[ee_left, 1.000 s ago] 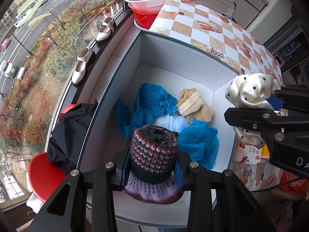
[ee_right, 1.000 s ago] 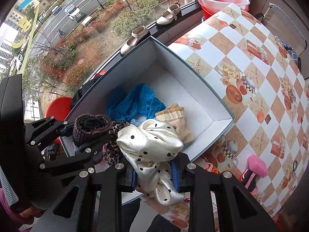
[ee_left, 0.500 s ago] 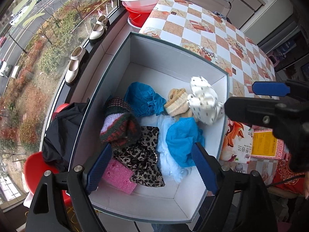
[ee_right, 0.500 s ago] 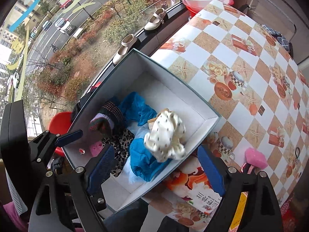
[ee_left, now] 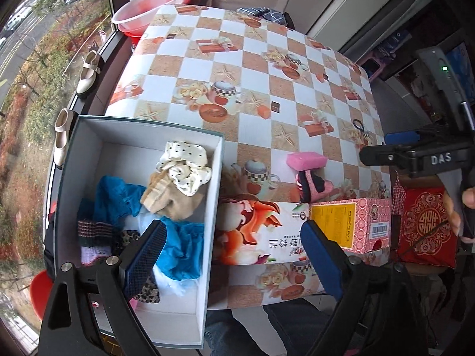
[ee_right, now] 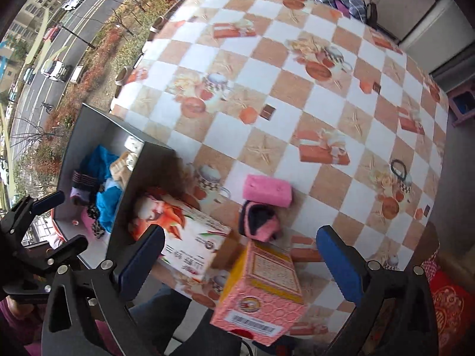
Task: Organize soft objects
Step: 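Move both tools back over the table toward the pink sponge and sock, then grasp the pink-and-black sock with the left tool while the right tool grasps the pink sponge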
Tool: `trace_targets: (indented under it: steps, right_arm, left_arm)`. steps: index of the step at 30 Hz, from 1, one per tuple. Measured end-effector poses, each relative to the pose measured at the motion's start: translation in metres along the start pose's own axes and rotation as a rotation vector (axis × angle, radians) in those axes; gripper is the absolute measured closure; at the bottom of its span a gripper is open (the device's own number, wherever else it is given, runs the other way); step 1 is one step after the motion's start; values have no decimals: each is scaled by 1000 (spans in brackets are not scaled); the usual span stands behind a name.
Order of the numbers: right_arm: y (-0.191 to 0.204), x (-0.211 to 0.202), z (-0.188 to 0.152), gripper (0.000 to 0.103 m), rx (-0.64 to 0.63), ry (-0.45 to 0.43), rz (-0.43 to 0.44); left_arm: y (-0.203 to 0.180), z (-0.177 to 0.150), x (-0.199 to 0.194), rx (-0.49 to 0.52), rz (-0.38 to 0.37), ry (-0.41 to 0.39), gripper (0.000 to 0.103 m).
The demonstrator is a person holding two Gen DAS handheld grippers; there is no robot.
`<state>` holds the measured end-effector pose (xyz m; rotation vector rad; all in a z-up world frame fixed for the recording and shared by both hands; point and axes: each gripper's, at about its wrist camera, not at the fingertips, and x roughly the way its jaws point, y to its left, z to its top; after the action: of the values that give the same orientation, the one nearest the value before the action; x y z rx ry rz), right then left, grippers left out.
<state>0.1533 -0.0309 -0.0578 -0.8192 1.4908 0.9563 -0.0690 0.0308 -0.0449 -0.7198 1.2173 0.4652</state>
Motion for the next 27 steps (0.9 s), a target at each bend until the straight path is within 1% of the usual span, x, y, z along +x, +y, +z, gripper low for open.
trace_targets:
  steps: [4,6,9,11,14,16,17,18,19,21,23,27]
  right_arm:
    - [-44,47,7,0,30,112,3]
    - [-55,69,16,0,41,157,48]
    - [-59,100,33,0,54,203,127]
    - [-56,122,46,0,46,237,155]
    - [-50,153,60,0,27,289,160]
    - [-46,168,60,0,4,320,140]
    - [-45,171,58,9,-11,322,121]
    - [-47,170,55,17,-19,314,111]
    - [-51,164,53,29,-19,286,109]
    - [-68,151,47,28,17,242,135]
    - [-94,135,39,28,75,185,155]
    - [-145,104,11,28,202,94,212]
  left_arm:
    - [-23,7,23,12,28,69,9]
    - [-32,11,35,13,41,98,9]
    - [-44,18,52,-2,48,149,9]
    - [-51,26,64,-19,53,181,9]
    - [-61,38,81,-45,51,220,9]
    - [-65,46,92,-66,41,242,9]
    - [-68,48,97,-70,38,254,9]
    - [-70,51,103,-71,36,268,9]
    - [-74,53,109,-70,33,285,9]
    - [-83,59,122,-57,14,321,9]
    - [-93,65,137,-38,-7,353,9]
    - [-113,81,173,-10,-86,443,9]
